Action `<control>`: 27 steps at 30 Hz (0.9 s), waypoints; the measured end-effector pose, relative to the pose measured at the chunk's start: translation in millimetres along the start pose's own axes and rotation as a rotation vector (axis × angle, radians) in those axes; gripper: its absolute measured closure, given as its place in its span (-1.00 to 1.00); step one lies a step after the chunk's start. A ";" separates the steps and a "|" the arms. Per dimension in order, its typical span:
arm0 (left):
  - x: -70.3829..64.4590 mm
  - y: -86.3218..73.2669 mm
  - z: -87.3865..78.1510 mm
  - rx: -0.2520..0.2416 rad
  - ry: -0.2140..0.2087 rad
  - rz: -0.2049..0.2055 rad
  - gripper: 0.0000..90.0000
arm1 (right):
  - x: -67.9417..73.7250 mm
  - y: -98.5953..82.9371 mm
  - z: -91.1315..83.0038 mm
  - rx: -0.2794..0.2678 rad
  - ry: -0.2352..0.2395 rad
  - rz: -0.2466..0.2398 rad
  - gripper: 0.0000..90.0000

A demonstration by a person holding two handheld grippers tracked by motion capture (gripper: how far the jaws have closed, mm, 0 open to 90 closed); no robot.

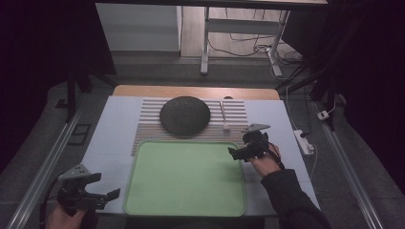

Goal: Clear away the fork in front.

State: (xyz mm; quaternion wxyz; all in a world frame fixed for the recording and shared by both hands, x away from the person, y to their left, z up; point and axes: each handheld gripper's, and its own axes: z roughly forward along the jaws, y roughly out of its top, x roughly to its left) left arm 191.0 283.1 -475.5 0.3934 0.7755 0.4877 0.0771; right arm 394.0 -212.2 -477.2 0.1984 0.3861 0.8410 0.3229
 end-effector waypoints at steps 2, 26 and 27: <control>0.0 0.0 0.0 0.000 0.000 0.000 -0.99 | -1.4 2.7 4.5 0.007 -0.004 0.005 -1.00; 0.2 -0.1 0.0 0.000 -0.003 0.001 -0.98 | -11.2 34.3 63.4 0.088 -0.101 -0.093 -0.82; 0.2 -0.1 0.0 0.000 -0.003 0.001 -0.98 | -11.1 35.2 65.1 0.092 -0.110 -0.112 -0.76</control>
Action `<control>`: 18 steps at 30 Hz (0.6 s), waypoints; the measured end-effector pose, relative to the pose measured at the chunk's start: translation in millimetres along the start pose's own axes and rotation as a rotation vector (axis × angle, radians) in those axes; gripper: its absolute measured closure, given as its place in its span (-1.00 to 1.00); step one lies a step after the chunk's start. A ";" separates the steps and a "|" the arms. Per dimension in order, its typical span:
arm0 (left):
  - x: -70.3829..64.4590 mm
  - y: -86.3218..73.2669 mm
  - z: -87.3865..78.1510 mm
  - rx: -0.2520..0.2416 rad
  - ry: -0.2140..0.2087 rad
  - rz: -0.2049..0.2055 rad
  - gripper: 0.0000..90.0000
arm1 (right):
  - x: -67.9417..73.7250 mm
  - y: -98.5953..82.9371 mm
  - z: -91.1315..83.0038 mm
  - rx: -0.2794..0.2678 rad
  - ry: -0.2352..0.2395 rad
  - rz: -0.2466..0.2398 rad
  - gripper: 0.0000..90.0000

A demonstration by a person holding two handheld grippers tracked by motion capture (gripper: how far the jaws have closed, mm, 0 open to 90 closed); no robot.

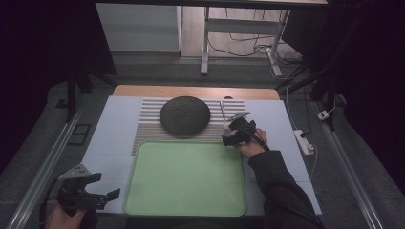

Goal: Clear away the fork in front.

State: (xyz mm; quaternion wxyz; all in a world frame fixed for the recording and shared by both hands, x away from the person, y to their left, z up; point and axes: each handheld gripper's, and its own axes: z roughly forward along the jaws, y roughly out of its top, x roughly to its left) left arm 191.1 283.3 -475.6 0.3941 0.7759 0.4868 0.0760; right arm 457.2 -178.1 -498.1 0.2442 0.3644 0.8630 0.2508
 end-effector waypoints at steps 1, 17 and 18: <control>0.0 0.0 0.0 0.000 0.000 0.001 -0.98 | 0.5 0.9 1.6 0.004 -0.007 -0.011 -0.72; 0.0 0.0 0.1 0.001 -0.003 0.002 -0.98 | 8.3 9.8 18.2 0.032 -0.047 -0.136 0.24; 0.0 0.0 0.1 0.001 -0.003 0.001 -0.98 | 9.4 10.1 18.8 0.031 -0.046 -0.144 0.28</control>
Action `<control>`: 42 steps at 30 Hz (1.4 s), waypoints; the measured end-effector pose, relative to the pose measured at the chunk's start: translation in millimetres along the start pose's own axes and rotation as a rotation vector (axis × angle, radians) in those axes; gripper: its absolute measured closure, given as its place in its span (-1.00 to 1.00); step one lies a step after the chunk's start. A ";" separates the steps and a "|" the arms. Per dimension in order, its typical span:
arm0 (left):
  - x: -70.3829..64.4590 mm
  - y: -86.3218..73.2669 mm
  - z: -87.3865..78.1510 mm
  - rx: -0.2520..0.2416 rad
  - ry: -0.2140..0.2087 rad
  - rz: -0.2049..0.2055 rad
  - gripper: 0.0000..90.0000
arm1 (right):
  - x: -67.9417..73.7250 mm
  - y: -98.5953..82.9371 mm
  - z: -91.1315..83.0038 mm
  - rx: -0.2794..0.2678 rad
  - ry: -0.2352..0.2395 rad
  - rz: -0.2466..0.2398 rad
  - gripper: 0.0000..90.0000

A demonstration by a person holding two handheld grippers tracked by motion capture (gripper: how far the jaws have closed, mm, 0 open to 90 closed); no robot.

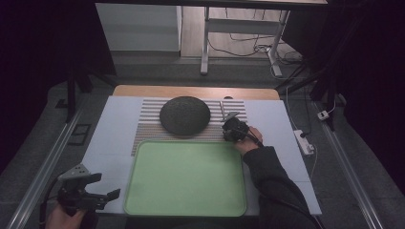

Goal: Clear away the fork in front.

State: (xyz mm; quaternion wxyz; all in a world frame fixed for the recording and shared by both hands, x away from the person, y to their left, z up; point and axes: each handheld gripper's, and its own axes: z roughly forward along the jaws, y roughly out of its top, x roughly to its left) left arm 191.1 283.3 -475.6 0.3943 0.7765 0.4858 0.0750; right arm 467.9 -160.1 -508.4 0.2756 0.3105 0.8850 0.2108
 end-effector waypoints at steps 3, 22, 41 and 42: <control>0.1 0.0 0.0 0.000 -0.001 0.000 -0.98 | 3.0 1.6 1.4 0.004 -0.005 -0.027 0.34; 0.3 -0.2 -0.3 -0.003 -0.005 -0.001 -0.98 | 1.6 3.2 -6.9 -0.018 -0.042 -0.018 1.00; 1.0 -0.2 -2.8 -0.039 -0.043 -0.006 -0.99 | -13.7 -1.0 -46.0 -0.162 0.069 0.122 1.00; 1.0 -0.2 -2.8 -0.039 -0.043 -0.006 -0.99 | -13.4 -1.9 -48.2 -0.166 0.073 0.121 1.00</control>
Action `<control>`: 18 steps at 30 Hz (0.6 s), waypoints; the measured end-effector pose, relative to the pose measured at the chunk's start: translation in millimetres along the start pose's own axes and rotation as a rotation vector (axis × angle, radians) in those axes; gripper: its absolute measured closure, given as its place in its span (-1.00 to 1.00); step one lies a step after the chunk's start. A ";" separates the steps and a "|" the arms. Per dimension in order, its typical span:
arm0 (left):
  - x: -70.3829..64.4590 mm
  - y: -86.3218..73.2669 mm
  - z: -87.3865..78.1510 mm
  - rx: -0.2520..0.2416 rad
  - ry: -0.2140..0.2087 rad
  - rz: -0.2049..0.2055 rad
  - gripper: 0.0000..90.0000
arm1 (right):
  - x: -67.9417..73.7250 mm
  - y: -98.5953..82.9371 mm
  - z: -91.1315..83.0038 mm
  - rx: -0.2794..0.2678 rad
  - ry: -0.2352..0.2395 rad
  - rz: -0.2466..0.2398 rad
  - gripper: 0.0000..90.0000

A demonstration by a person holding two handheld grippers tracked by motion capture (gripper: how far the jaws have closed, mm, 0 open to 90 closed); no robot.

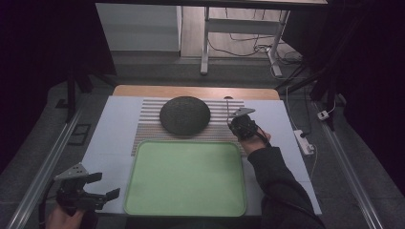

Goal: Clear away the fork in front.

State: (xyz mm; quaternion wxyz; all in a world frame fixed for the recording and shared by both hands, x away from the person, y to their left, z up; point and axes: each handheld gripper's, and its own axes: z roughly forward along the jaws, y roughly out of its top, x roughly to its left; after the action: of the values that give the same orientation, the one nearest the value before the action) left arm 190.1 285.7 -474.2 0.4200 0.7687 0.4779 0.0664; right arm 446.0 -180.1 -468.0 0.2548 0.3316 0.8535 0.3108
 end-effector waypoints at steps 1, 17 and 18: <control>-0.3 0.3 0.0 -0.002 0.000 0.003 -0.99 | 0.3 -0.7 -2.5 -0.002 0.007 -0.003 1.00; -6.8 9.9 9.5 -0.001 -0.068 0.090 -0.97 | 16.2 -9.7 -46.3 -0.067 0.123 -0.012 1.00; -7.3 10.9 10.1 -0.005 -0.069 0.099 -0.97 | 18.7 -11.9 -53.1 -0.081 0.141 -0.016 1.00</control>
State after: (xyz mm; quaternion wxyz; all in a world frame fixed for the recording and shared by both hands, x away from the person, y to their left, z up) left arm 198.7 271.9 -470.7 0.4344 0.7921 0.4243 0.0621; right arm 395.0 -192.7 -444.7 0.2099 0.2914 0.8587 0.3655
